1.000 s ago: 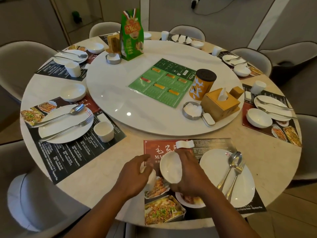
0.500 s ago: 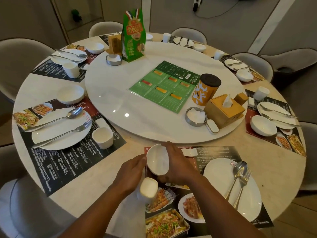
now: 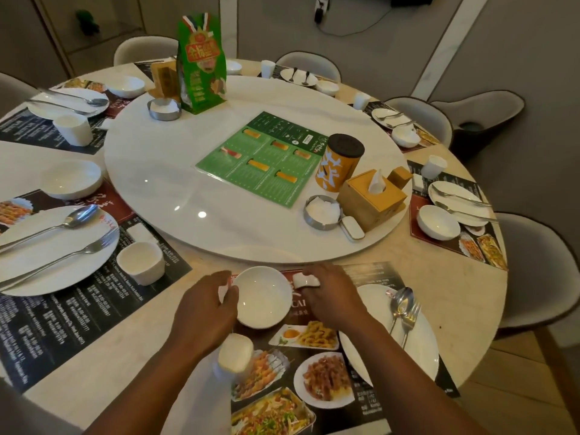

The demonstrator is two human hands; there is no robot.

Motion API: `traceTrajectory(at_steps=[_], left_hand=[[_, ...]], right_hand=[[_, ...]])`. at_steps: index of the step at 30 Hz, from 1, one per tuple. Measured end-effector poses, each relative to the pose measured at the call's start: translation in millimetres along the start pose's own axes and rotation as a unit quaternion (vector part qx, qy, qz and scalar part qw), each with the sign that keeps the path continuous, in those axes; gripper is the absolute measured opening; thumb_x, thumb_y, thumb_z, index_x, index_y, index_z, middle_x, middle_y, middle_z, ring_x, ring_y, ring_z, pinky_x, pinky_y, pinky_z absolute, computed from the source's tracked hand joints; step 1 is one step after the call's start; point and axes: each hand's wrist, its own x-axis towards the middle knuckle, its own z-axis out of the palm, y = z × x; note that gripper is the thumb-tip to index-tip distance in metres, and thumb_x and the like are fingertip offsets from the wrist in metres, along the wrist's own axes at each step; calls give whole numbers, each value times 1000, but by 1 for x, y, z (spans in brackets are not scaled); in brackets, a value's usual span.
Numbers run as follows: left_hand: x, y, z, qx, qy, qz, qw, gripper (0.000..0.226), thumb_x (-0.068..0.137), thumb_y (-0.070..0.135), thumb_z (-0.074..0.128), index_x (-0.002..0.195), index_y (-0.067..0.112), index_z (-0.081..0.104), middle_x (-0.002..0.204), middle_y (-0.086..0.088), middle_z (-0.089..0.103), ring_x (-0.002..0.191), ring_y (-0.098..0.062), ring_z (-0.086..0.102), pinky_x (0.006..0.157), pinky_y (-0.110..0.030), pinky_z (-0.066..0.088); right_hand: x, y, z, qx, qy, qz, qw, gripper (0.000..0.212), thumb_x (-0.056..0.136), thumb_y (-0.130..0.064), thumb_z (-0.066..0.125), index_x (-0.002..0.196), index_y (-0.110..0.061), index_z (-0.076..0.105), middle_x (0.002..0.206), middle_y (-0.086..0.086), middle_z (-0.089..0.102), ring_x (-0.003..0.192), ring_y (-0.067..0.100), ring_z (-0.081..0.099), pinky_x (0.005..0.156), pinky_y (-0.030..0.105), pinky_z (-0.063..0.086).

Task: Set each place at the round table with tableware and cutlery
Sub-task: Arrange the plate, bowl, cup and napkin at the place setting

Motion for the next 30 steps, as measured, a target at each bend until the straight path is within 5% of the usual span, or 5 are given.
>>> traceTrajectory(at_steps=[7, 17, 23, 30], left_hand=[[-30, 40, 29, 110, 78, 91, 987, 42, 86, 34, 67, 126, 23, 61, 130, 0, 60, 119, -19, 52, 97, -36, 44], [-79, 61, 71, 134, 103, 123, 978, 43, 70, 9, 82, 110, 17, 69, 110, -5, 67, 100, -24, 61, 74, -36, 55], [-91, 68, 99, 132, 104, 148, 975, 32, 78, 24, 65, 110, 27, 67, 107, 9, 64, 102, -14, 55, 78, -37, 55], [-90, 68, 121, 129, 58, 118, 983, 40, 79, 19, 74, 117, 28, 65, 116, 12, 60, 107, -6, 50, 82, -19, 42]], right_hand=[[16, 28, 2, -154, -51, 25, 986, 54, 88, -41, 63, 140, -37, 48, 129, 10, 49, 124, 32, 43, 100, 43, 40], [30, 82, -22, -132, -84, 44, 987, 43, 90, -36, 68, 131, -34, 58, 129, 10, 50, 119, 31, 49, 98, 43, 43], [42, 111, -41, -97, -102, 85, 986, 44, 87, -37, 72, 129, -36, 60, 133, 7, 49, 120, 27, 50, 98, 41, 45], [45, 114, -37, -95, -104, 66, 988, 45, 86, -36, 74, 128, -35, 60, 131, 6, 49, 117, 26, 51, 97, 39, 45]])
